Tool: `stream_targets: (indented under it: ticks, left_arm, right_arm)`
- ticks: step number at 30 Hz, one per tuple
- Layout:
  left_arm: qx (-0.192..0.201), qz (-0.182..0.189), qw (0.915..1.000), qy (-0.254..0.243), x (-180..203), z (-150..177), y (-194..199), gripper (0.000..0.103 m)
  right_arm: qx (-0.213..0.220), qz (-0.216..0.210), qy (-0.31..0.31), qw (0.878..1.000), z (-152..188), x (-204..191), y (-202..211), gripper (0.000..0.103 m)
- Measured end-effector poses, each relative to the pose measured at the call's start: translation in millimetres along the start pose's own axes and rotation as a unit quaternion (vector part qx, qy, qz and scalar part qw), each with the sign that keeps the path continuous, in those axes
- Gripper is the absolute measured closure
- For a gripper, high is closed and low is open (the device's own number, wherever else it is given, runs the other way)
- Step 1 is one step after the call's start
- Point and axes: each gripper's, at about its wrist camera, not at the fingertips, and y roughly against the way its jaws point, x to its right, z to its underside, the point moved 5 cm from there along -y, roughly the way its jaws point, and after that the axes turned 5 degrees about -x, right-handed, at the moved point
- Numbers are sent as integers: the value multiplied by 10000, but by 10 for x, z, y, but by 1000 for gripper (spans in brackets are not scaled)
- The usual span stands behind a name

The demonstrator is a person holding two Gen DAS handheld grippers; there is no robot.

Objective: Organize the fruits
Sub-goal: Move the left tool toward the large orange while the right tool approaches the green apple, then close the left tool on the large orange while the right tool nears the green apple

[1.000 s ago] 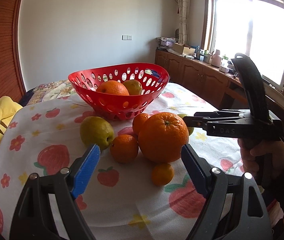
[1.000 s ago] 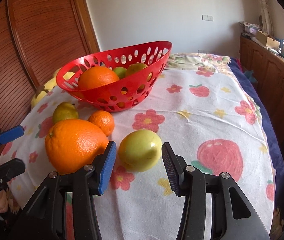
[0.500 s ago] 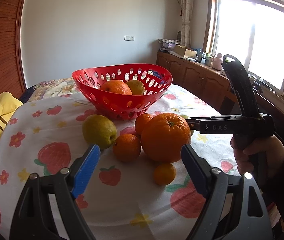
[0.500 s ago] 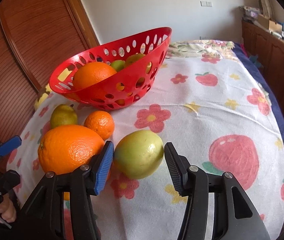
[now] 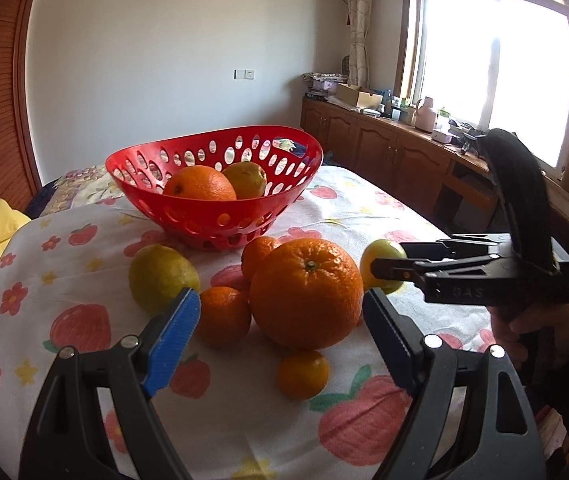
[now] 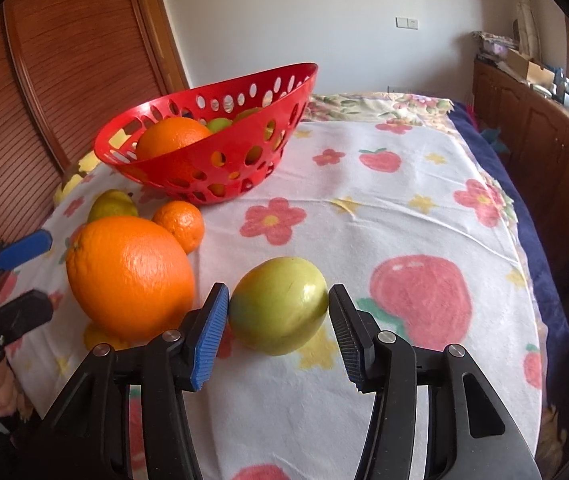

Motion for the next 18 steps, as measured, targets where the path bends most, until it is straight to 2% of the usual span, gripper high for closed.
stream_targets:
  ticks: [12,15,18]
  left_arm:
    - [-172,-29,9997,-167,93,-110,-177,19]
    - [-218,-102,9995,-188,79,-111,-245,19]
    - [-261,0,9995,-167,66,-119,-297,18]
  right_arm:
    - [235,141,193,9994,109,-39,66,50]
    - [316,105,117,9994,118,-15,59,50]
    - [332,29,48,9994,122,-6,44,50]
